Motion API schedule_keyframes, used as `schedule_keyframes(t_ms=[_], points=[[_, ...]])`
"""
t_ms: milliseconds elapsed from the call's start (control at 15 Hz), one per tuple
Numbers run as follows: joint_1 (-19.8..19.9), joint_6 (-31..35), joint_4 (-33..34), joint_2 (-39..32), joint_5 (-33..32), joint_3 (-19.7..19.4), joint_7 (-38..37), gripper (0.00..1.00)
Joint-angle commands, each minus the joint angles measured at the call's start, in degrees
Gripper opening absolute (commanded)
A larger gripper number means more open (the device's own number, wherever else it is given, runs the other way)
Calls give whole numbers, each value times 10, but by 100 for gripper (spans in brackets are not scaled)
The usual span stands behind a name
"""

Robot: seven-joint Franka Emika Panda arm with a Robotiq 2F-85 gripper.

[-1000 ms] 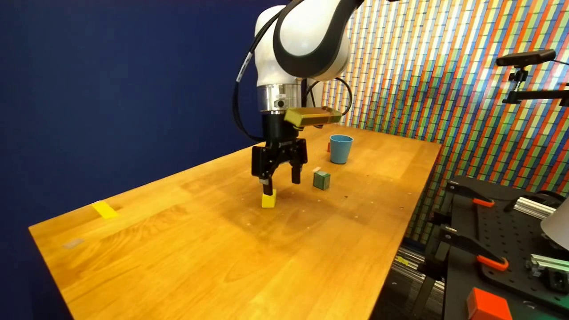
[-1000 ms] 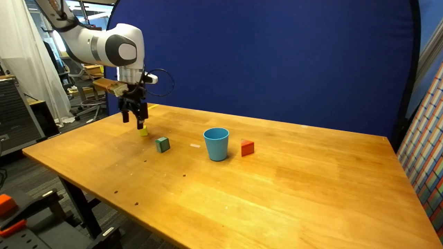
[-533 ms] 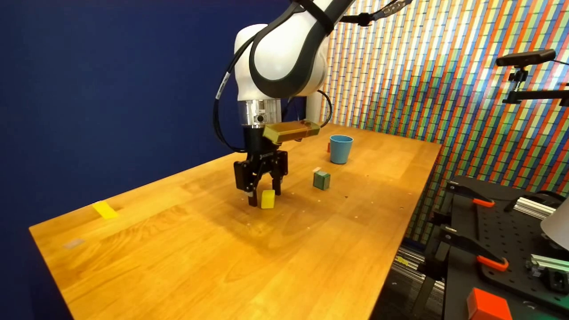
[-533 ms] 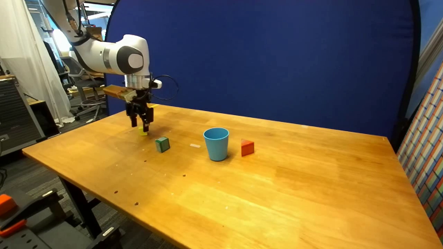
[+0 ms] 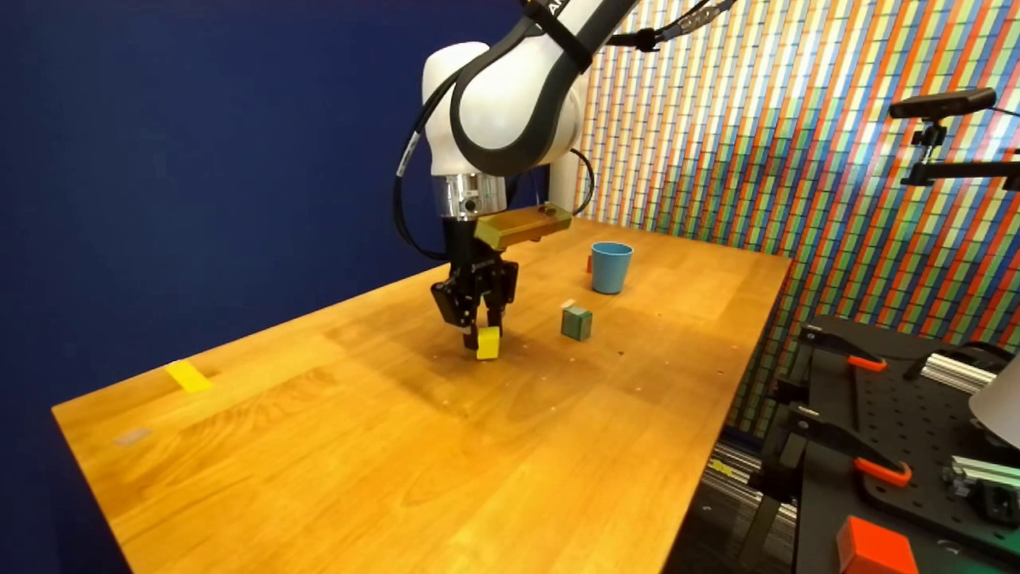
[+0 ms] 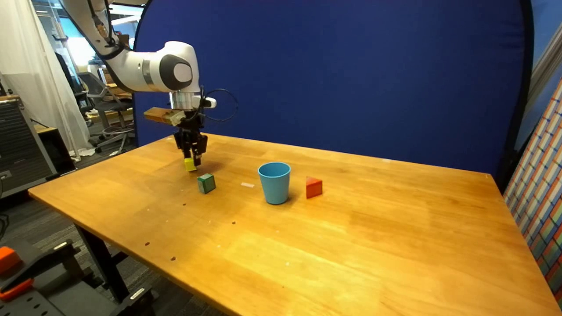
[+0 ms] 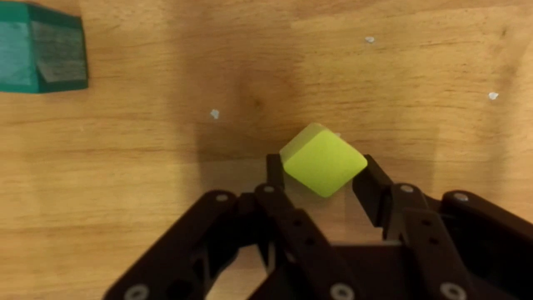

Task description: Put the yellow cube inside the light blue cup

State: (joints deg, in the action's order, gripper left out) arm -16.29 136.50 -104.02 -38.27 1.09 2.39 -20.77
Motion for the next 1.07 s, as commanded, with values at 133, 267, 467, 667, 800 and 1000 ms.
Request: schedule_keyframes(t_ms=[133, 267, 467, 667, 800, 1000], points=[[-13, -29, -49, 114, -67, -77, -94, 21], [-10, -45, -58, 151, -108, -105, -137, 21], [12, -65, -82, 201, -155, -128, -195, 21], [44, -77, -107, 230, -172, -131, -234, 21], [67, -74, -125, 239, -178, -130, -248, 21], [96, -66, -146, 239, -175, -129, -260, 21]])
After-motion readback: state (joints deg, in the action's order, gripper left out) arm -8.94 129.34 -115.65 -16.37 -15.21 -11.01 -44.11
